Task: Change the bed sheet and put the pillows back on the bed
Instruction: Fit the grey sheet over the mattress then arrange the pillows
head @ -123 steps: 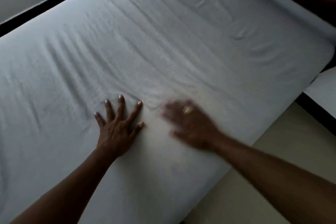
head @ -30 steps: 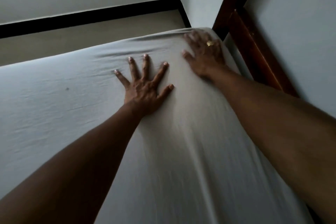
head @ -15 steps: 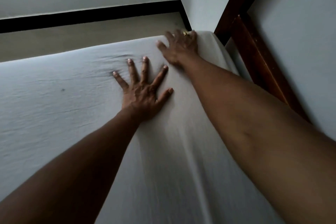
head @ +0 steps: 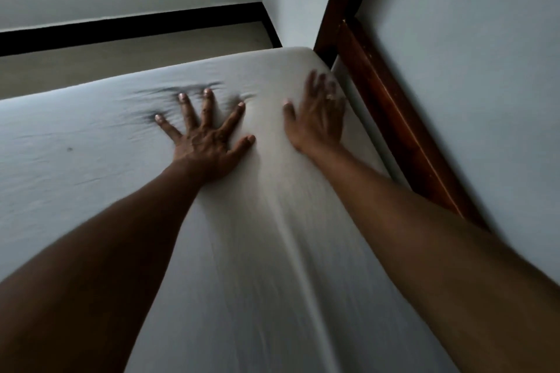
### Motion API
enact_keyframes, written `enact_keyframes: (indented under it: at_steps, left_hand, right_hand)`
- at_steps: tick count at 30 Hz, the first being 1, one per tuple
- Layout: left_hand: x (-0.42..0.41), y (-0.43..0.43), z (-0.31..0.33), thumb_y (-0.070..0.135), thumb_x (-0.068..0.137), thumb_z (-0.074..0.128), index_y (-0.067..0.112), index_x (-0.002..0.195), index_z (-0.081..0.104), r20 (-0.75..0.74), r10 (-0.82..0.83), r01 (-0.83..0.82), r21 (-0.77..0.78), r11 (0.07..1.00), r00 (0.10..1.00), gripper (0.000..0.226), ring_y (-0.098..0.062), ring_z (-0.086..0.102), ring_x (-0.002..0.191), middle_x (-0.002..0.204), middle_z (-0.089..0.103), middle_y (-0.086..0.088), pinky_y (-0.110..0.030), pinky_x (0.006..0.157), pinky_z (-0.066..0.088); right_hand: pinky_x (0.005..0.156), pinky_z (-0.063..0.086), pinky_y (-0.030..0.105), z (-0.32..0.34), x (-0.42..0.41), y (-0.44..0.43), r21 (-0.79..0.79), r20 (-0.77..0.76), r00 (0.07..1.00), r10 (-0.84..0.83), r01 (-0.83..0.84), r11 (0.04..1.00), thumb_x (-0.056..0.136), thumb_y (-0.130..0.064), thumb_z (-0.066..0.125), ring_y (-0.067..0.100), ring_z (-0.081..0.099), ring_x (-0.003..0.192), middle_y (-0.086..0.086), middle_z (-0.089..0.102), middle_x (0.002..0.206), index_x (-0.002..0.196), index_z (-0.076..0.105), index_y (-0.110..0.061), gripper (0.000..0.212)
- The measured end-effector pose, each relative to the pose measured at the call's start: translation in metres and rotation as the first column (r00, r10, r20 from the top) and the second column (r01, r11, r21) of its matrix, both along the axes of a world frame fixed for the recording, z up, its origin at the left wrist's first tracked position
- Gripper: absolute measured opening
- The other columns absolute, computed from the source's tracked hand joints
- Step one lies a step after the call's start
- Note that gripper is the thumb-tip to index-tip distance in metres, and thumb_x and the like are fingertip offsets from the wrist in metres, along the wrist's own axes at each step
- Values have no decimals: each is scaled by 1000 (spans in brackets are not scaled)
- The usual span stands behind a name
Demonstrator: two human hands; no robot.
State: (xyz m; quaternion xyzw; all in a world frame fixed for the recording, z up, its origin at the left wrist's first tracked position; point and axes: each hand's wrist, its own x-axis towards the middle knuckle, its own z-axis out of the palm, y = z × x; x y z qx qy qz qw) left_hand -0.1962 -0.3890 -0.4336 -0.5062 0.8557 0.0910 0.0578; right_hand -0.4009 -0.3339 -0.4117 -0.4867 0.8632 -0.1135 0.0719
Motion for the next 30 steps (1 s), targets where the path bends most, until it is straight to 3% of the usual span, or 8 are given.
enact_keyframes:
  at_steps: [3,6,9,12,17,21,26,30]
  left_hand:
    - [1,-7,18,92,81,14,64,147,-12,39,5,-10,113,994,999,77,-42,-28,148,166,-25,0,-84,103,-9]
    - [10,30,34,80,91,23,52,156,3,8,-100,99,92,991,995,74,-42,-13,152,169,-7,-11,-78,111,0]
    - [38,137,32,78,90,20,39,158,22,-128,-328,328,-22,944,936,78,-41,0,154,167,12,-19,-73,115,10]
    - [42,229,21,92,81,22,50,157,4,-81,-491,495,41,868,867,89,-44,-16,152,167,-11,-19,-77,112,0]
    - [-48,225,9,97,68,21,51,155,-6,-58,-407,407,-13,913,911,102,-54,-22,146,164,-20,-23,-84,103,-5]
    - [-66,217,21,104,61,29,48,155,-12,49,-487,481,92,872,872,117,-46,-24,149,164,-22,-20,-79,109,-7]
    - [9,294,35,65,90,34,28,160,19,-141,-507,515,22,857,850,81,-41,5,154,166,12,-21,-67,118,15]
    - [39,338,27,68,96,26,44,159,-2,-80,-700,705,110,701,709,73,-42,-17,152,166,-17,-17,-73,115,5]
  right_hand:
    - [124,11,55,-11,9,78,6,-56,984,169,-169,986,98,-60,32,27,13,155,2,12,170,162,13,-28,75]
    - [122,18,52,-17,-28,127,57,25,954,-300,298,953,102,-59,27,32,23,152,7,20,168,163,11,-26,71]
    - [123,15,48,-13,-36,131,119,168,899,-405,389,913,105,-55,24,33,22,152,13,20,167,163,10,-18,70]
    - [126,12,50,1,-4,167,-10,106,949,-298,301,954,105,-49,24,33,14,155,17,13,168,163,8,-12,70]
    - [124,16,52,6,95,357,-58,81,991,110,-106,993,105,-40,40,19,9,157,2,13,170,162,19,-21,64]
    - [124,14,50,-13,63,412,100,-127,953,-276,289,952,104,-53,34,22,14,156,-5,15,169,162,14,-31,65]
    - [121,19,48,-18,59,397,126,-98,872,-480,489,863,101,-47,31,24,25,151,-3,26,166,161,20,-29,63]
    - [118,27,50,-9,13,400,213,46,803,-594,573,792,104,-55,24,32,38,144,6,37,161,158,30,-30,59]
